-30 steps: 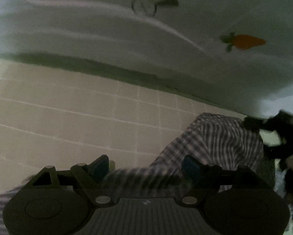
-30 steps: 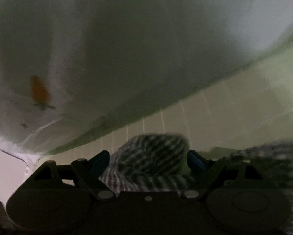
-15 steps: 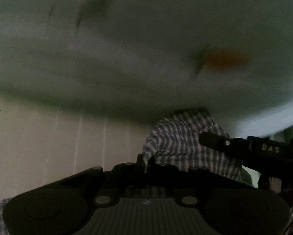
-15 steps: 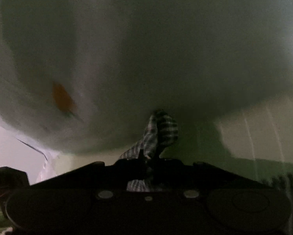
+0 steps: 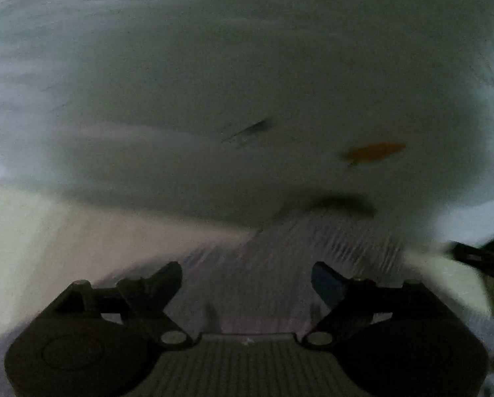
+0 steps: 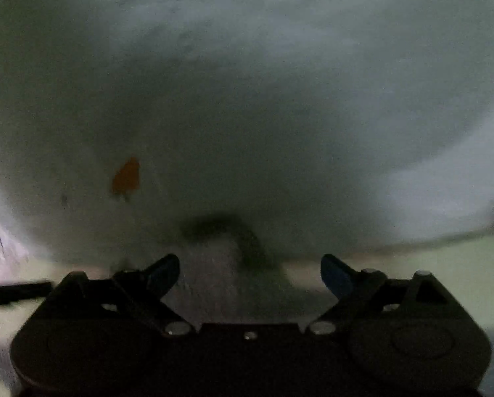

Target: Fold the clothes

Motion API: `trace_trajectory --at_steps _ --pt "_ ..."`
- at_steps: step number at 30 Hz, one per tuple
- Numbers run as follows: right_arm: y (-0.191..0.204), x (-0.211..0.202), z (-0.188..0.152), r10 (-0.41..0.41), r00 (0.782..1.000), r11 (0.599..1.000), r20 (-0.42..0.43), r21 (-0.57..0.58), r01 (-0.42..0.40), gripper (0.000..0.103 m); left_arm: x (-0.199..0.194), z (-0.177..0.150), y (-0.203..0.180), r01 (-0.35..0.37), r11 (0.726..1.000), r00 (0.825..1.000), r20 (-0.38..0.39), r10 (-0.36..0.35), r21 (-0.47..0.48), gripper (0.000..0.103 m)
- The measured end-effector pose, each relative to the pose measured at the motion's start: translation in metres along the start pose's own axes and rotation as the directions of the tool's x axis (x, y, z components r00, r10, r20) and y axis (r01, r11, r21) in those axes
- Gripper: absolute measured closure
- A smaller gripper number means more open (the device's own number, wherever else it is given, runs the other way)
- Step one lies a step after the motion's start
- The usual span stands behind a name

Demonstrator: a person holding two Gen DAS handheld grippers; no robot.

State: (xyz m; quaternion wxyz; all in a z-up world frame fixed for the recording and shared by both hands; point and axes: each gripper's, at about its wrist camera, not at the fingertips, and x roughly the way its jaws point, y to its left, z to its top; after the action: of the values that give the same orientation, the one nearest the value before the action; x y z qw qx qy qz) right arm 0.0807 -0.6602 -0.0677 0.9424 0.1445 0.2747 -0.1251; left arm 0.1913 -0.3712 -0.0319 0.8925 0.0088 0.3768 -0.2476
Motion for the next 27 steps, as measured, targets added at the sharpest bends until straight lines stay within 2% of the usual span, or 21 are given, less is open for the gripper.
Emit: trace_trajectory --at_steps 2,3,6,7,8,10,11,14,17,18,20,23,25,27 --pt "-0.011 -0.049 -0.035 -0.061 0.998 0.998 -0.015 -0.028 0.060 0.008 -0.026 -0.042 0.021 -0.086 0.996 0.994 -0.068 0.085 -0.017 0.016" --pt "-0.017 -0.069 -0.055 -0.095 0.995 0.995 -0.041 -0.044 0.093 0.008 -0.040 -0.066 0.034 -0.129 0.991 0.986 -0.113 0.125 -0.024 0.016" --pt "-0.026 -0.125 -0.119 -0.210 0.968 0.976 -0.137 -0.084 0.199 0.008 -0.078 -0.137 0.067 -0.233 0.971 0.945 -0.248 0.215 -0.048 0.016" --pt "-0.025 -0.140 -0.139 -0.239 0.956 0.970 -0.169 -0.093 0.226 0.008 -0.093 -0.159 0.074 -0.259 0.963 0.931 -0.284 0.230 -0.068 0.016" --pt "-0.029 -0.154 -0.154 -0.254 0.948 0.967 -0.192 -0.083 0.242 0.008 -0.109 -0.176 0.083 -0.271 0.958 0.925 -0.302 0.232 -0.095 0.016" --pt "-0.036 -0.181 -0.183 -0.281 0.930 0.960 -0.236 -0.063 0.274 0.008 -0.133 -0.202 0.090 -0.270 0.952 0.921 -0.327 0.211 -0.147 0.016" --pt "-0.039 -0.194 -0.197 -0.293 0.921 0.956 -0.258 -0.053 0.289 0.008 -0.144 -0.211 0.092 -0.273 0.950 0.919 -0.333 0.210 -0.153 0.016" --pt "-0.039 -0.220 -0.232 -0.290 0.911 0.955 -0.295 -0.025 0.296 0.010 -0.166 -0.228 0.093 -0.279 0.949 0.916 -0.338 0.216 -0.149 0.016" --pt "-0.032 -0.213 -0.242 -0.316 0.900 0.947 -0.299 -0.037 0.320 0.010 -0.184 -0.233 0.095 -0.265 0.951 0.923 -0.327 0.203 -0.158 0.019" --pt "-0.034 -0.212 -0.244 -0.324 0.897 0.944 -0.301 -0.043 0.327 0.010 -0.186 -0.237 0.094 -0.263 0.953 0.923 -0.327 0.203 -0.152 0.021" --pt "-0.040 -0.216 -0.251 -0.338 0.890 0.939 -0.306 -0.055 0.338 0.010 -0.190 -0.244 0.092 -0.264 0.955 0.921 -0.330 0.207 -0.137 0.032" --pt "-0.041 -0.222 -0.254 -0.356 0.884 0.933 -0.304 -0.067 0.353 0.010 -0.193 -0.250 0.090 -0.270 0.956 0.925 -0.308 0.224 -0.113 0.039" --pt "-0.040 -0.225 -0.257 -0.372 0.878 0.927 -0.302 -0.074 0.367 0.010 -0.195 -0.251 0.092 -0.260 0.958 0.928 -0.304 0.213 -0.122 0.046" --pt "-0.041 -0.233 -0.260 -0.391 0.872 0.918 -0.294 -0.061 0.391 0.009 -0.198 -0.252 0.095 -0.243 0.962 0.933 -0.303 0.196 -0.127 0.047"
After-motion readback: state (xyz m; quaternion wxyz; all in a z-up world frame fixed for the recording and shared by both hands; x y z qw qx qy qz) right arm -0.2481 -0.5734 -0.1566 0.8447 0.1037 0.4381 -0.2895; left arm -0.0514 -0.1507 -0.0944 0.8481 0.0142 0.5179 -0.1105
